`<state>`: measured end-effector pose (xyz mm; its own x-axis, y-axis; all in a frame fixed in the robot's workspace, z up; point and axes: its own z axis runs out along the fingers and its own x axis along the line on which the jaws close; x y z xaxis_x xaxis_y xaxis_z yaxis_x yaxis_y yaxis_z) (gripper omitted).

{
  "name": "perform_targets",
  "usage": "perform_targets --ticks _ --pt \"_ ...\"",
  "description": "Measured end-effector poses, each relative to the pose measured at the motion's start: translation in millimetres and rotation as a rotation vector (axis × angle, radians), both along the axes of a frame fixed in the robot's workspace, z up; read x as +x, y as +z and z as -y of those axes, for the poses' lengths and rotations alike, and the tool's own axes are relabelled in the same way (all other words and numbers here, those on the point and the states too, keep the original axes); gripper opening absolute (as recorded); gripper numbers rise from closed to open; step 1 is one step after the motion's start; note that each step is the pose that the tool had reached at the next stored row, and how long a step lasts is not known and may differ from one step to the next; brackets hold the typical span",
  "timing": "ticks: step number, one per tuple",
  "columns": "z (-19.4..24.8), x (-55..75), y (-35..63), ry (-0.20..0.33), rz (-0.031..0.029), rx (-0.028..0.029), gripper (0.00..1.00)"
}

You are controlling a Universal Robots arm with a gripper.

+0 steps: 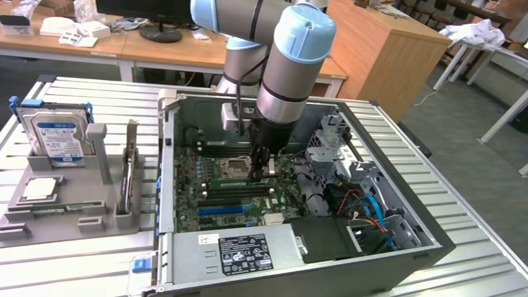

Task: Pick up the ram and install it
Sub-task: 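Insert the ram into the slot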

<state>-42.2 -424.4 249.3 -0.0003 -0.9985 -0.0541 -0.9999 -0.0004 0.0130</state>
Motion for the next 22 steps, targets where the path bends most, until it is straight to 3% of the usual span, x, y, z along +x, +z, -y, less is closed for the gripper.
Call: perform_targets --ticks 22 --pt "0.0 -1.1 -9.7 0.000 0.0003 -0.0002 0.12"
